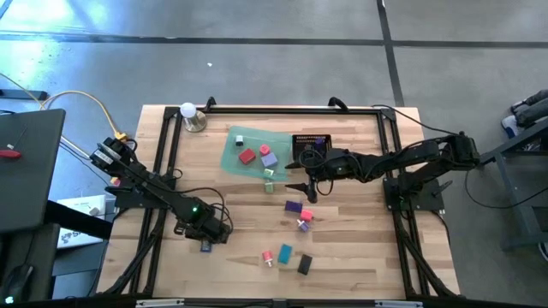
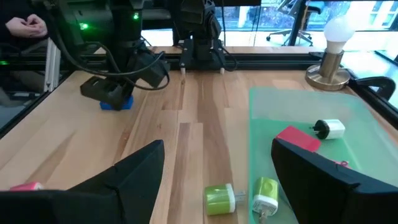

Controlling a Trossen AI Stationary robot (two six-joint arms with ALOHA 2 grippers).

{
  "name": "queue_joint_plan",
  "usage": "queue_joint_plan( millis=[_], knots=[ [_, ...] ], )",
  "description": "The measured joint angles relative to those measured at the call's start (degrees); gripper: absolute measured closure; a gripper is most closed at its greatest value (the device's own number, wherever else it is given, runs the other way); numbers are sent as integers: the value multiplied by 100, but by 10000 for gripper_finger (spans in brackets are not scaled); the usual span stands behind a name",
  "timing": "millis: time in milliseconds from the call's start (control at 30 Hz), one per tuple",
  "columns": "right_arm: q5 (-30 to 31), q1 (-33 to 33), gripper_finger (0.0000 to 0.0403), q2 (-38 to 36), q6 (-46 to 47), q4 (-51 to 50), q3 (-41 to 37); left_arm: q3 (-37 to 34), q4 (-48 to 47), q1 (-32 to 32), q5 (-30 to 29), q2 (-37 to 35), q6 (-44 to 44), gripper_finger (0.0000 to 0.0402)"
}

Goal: Pick & Place Office items
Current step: Put the blue digital timer into the black bin

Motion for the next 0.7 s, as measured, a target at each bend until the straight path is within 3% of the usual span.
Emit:
queue_joint_plan(
  millis=[133,367,567,700],
  knots=[
    [-1,0,118,0,4,-81,0,2,-132,-11,-171,-6,362,259],
    [0,0,118,0,4,-98,0,-16,-370,198,-433,-133,1105,262],
    [-13,0,118,0,0,-95,0,-33,-478,457,-1269,-557,1723,262],
    [-514,0,118,0,-6,-81,0,-31,-402,871,-2028,-1075,2521,262]
  ],
)
